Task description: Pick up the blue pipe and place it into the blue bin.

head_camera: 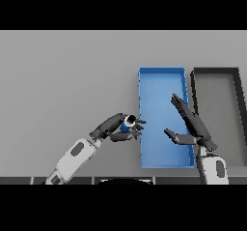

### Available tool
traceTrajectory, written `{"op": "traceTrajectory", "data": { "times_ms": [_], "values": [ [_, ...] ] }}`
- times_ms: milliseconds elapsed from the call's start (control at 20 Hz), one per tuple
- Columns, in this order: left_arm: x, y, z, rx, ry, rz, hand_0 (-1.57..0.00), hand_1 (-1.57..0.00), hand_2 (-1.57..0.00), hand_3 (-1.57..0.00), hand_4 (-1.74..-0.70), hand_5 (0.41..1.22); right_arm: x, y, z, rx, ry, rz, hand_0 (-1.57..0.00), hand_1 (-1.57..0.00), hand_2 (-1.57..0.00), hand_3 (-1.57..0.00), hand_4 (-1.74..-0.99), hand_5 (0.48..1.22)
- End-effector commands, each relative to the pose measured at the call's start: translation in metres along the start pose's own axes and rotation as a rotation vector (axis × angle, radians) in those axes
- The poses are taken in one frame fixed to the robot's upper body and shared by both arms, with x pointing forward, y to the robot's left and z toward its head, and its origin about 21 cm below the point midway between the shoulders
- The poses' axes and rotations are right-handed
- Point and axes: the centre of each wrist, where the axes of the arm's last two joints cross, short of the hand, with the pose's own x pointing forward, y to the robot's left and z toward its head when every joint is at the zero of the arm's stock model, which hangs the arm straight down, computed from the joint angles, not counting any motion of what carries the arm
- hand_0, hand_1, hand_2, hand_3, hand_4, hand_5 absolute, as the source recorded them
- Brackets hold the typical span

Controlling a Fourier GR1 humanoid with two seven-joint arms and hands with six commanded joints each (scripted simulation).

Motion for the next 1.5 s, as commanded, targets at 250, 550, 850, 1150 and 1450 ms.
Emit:
{"op": "traceTrajectory", "data": {
  "times_ms": [250,550,850,1150,1450],
  "values": [
    [-0.001,0.000,-0.001,-0.005,0.001,-0.001,-1.57,-1.57,-1.57,-1.44,-1.73,1.221,0.051,0.017,-0.035,0.291,-0.040,0.062,0.00,0.00,0.00,0.00,-1.301,0.520],
    [-0.002,0.004,-0.002,-0.003,-0.006,-0.010,-1.57,-1.57,-1.57,-1.44,-1.73,1.221,0.075,0.036,-0.071,0.481,-0.062,0.136,0.00,0.00,0.00,0.00,-1.304,0.532],
    [0.001,0.006,-0.002,-0.028,-0.037,0.014,-1.57,-1.57,-1.57,-1.49,-1.73,1.221,0.080,0.063,-0.105,0.608,-0.067,0.138,0.00,0.00,0.00,0.00,-1.241,0.532],
    [-0.003,0.010,0.000,-0.048,-0.012,0.024,-1.57,-1.57,-1.57,-1.50,-1.73,1.221,0.075,0.074,-0.126,0.653,-0.039,0.136,0.00,0.00,-0.02,0.00,-1.225,0.511],
    [0.002,0.013,-0.005,-0.071,0.042,-0.116,-0.99,-0.90,-0.87,-0.74,-1.59,1.221,0.078,0.091,-0.148,0.739,-0.029,0.148,-0.48,-0.50,-0.50,-0.37,-1.390,0.538]
  ]
}}
